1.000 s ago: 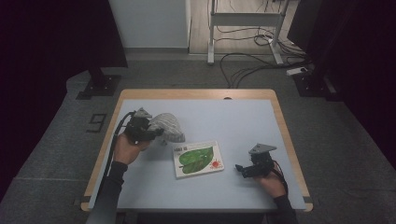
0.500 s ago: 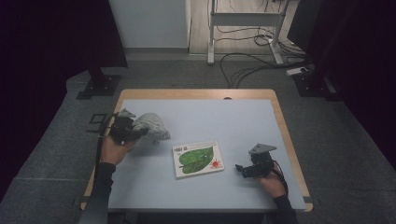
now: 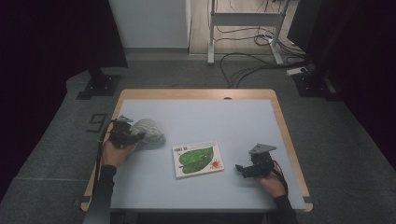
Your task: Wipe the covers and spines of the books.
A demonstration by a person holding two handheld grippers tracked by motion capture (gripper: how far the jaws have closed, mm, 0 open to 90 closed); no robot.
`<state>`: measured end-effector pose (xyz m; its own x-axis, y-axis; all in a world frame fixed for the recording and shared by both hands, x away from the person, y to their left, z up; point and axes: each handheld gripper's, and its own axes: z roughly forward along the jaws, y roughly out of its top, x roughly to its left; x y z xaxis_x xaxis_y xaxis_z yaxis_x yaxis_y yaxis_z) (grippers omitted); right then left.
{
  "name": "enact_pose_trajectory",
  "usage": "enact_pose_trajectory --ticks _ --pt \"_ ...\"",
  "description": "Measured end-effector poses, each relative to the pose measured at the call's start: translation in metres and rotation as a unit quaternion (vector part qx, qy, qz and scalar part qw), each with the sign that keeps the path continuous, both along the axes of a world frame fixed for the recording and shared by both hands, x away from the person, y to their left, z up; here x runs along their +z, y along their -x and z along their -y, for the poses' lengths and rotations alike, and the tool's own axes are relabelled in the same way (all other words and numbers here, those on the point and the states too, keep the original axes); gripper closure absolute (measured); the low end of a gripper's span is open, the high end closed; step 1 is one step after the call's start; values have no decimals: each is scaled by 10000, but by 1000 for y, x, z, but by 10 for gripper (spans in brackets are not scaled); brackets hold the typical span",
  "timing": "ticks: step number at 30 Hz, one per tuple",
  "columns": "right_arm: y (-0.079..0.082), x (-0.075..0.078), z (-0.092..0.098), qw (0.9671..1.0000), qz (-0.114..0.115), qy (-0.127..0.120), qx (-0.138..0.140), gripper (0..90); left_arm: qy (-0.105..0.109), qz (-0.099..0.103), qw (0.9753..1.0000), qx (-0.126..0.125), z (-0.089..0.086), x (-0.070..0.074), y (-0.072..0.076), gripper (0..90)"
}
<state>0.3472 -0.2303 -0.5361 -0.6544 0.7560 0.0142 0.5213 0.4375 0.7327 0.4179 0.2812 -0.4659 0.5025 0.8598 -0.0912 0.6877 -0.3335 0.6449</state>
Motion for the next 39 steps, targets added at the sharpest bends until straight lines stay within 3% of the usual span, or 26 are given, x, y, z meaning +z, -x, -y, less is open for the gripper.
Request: enact_pose_trajectory --ticks 10,16,19,26,35,39 --pt "0 0 0 10000 2 0 0 56 29 -163 9998 -66 8 -29 -5 610" --pt "0 0 0 10000 1 -1 0 56 138 -170 9997 -45 8 -28 -5 546" --pt "0 0 0 10000 0 0 -1 56 255 -154 9996 -15 6 -24 -4 411" --pt "0 0 0 10000 0 0 -2 56 236 164 9995 149 -3 -5 6 149" --pt "0 0 0 10000 0 1 0 56 474 370 9978 -291 -2 17 29 96" --pt "0 0 0 10000 1 1 -1 56 362 455 9968 -554 10 20 40 30"
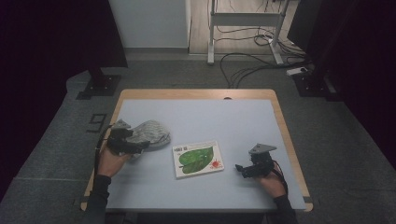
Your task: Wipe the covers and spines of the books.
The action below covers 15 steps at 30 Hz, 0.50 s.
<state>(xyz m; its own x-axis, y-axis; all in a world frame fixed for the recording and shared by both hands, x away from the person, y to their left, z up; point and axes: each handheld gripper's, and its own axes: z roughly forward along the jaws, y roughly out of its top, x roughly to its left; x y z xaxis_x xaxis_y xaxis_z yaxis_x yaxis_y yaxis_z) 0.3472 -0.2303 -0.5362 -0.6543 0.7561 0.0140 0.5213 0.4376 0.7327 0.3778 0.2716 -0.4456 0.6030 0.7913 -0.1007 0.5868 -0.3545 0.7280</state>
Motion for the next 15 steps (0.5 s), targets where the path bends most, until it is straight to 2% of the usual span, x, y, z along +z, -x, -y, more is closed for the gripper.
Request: enact_pose_trajectory --ticks 4,8,15 --pt "0 0 0 10000 0 0 0 56 -148 53 9995 -278 15 0 10 0" --pt "0 0 0 10000 2 1 1 56 -181 64 9985 -522 28 -2 18 0" --pt "0 0 0 10000 1 0 0 56 -365 55 9963 -778 48 -14 25 0"
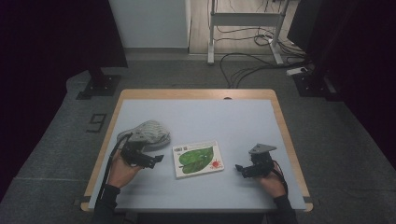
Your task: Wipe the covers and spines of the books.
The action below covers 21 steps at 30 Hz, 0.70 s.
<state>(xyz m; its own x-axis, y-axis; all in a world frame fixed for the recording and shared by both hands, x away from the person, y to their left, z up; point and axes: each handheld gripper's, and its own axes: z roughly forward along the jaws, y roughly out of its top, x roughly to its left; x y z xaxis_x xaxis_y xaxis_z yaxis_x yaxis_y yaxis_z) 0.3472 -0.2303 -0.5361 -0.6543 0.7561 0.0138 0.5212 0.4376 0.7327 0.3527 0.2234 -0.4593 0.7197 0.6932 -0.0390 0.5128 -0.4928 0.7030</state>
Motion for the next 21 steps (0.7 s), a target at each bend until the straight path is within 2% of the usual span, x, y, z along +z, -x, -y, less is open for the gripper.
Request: enact_pose_trajectory --ticks 9,12,21 --pt "0 0 0 10000 2 -1 1 56 -282 -125 9993 -197 21 -27 1 0" --pt "0 0 0 10000 1 -1 2 56 -329 -233 9989 -243 24 -39 -1 0" --pt "0 0 0 10000 0 -1 1 56 -739 -230 9966 -271 31 -59 -1 0"
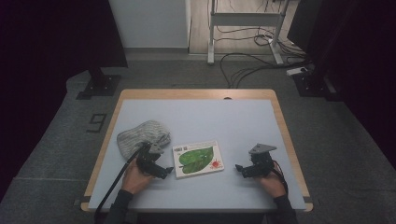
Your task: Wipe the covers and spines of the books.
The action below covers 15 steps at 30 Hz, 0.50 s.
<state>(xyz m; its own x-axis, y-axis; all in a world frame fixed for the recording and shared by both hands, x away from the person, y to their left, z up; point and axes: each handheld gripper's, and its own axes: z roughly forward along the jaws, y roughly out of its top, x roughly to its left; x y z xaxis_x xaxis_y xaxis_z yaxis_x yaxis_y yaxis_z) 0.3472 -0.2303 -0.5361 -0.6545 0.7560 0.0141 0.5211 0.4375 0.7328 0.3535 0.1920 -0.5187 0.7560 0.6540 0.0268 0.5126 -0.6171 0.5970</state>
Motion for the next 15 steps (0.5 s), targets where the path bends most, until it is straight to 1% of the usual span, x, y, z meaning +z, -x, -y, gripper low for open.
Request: enact_pose_trajectory --ticks 1,4,5,11,15 --pt "0 0 0 10000 0 1 -2 57 -27 -8 10000 -18 1 -2 0 0" --pt "0 0 0 10000 1 2 -1 57 113 0 9999 -80 3 -4 2 0" --pt "0 0 0 10000 2 2 0 57 124 12 9999 -94 4 -4 2 0" --pt "0 0 0 10000 7 1 6 62 107 124 9997 -169 6 -4 5 0" --pt "0 1 0 10000 7 -3 1 67 162 170 9994 -266 11 -6 8 0"
